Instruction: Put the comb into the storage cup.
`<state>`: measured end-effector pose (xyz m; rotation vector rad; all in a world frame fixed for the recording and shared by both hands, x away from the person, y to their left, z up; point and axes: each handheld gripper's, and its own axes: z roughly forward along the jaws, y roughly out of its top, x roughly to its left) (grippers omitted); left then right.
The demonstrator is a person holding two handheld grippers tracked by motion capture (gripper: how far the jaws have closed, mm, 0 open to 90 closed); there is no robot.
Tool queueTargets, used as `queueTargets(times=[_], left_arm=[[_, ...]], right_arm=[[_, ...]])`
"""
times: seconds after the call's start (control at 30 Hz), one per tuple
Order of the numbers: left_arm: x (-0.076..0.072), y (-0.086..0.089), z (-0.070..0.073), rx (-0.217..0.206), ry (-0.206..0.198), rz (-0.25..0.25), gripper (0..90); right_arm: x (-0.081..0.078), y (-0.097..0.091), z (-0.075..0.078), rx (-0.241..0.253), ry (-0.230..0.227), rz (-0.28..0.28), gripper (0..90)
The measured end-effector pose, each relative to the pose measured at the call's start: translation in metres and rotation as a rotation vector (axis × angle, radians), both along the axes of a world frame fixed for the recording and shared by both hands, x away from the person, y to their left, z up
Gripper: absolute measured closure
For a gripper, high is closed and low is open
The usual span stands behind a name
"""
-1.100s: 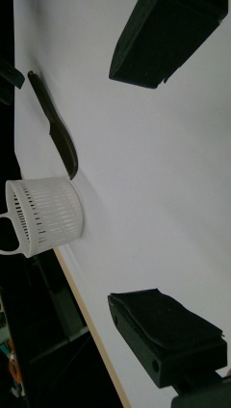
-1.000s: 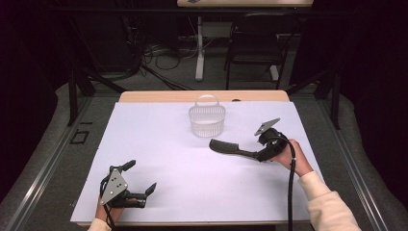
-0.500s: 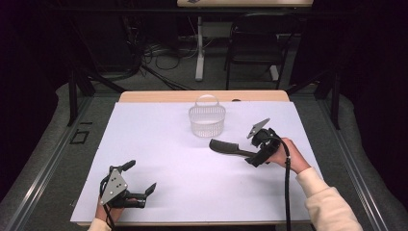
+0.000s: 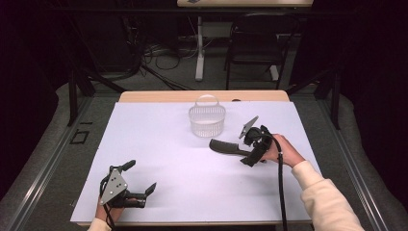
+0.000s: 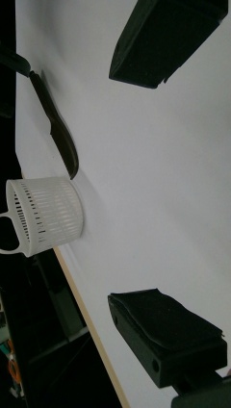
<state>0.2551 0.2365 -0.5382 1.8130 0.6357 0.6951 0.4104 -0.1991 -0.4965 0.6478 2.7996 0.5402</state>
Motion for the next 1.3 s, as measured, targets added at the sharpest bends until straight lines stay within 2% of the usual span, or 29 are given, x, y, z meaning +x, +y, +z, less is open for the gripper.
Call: queueTargets(times=[0.1,0.13,0.17,0.3,0.4,0.43,0.47,0.5,0.63,0.77,0.97,1.03,1.23,1.3], left_arm=[[0.0,0.0,0.0,0.0,0.0,-0.001,0.3],[0.0,0.0,0.0,-0.002,-0.001,-0.002,0.2],[-0.001,0.0,0.0,-0.001,-0.002,-0.003,0.3],[0.0,0.0,0.0,-0.002,0.001,-0.002,0.2],[0.0,0.0,0.0,-0.002,0.002,-0.004,0.2],[0.0,0.0,0.0,-0.002,0.002,-0.005,0.3],[0.0,0.0,0.0,-0.002,0.002,-0.005,0.2],[0.0,0.0,0.0,-0.002,0.002,-0.005,0.3],[0.0,0.0,0.0,-0.002,0.003,-0.008,0.3],[0.0,0.0,0.0,-0.002,0.002,-0.007,0.2],[0.0,0.0,0.0,-0.003,0.001,-0.01,0.3],[0.0,0.0,0.0,-0.001,0.002,-0.012,0.3],[0.0,0.0,0.0,-0.002,0.005,-0.015,0.3],[0.0,0.0,0.0,-0.002,0.008,-0.016,0.3]], right_arm=[[0.002,0.006,-0.002,-0.019,-0.002,0.012,0.0],[0.002,0.007,-0.001,-0.046,0.006,0.014,0.7],[0.003,0.009,-0.003,-0.051,-0.001,0.019,3.0],[0.006,0.013,-0.005,-0.083,0.004,0.064,16.5],[0.009,0.016,-0.007,-0.123,0.016,0.081,29.3],[0.01,0.017,-0.007,-0.144,0.021,0.086,36.8],[0.011,0.018,-0.007,-0.159,0.022,0.09,39.8],[0.012,0.019,-0.01,-0.149,0.014,0.096,42.1],[0.014,0.024,-0.013,-0.197,0.022,0.118,53.6],[0.017,0.03,-0.017,-0.244,0.039,0.14,60.1],[0.022,0.035,-0.022,-0.295,0.051,0.151,63.7],[0.023,0.036,-0.025,-0.295,0.046,0.162,65.0],[0.027,0.038,-0.031,-0.325,0.07,0.161,69.3],[0.027,0.039,-0.031,-0.329,0.062,0.166,71.3]])
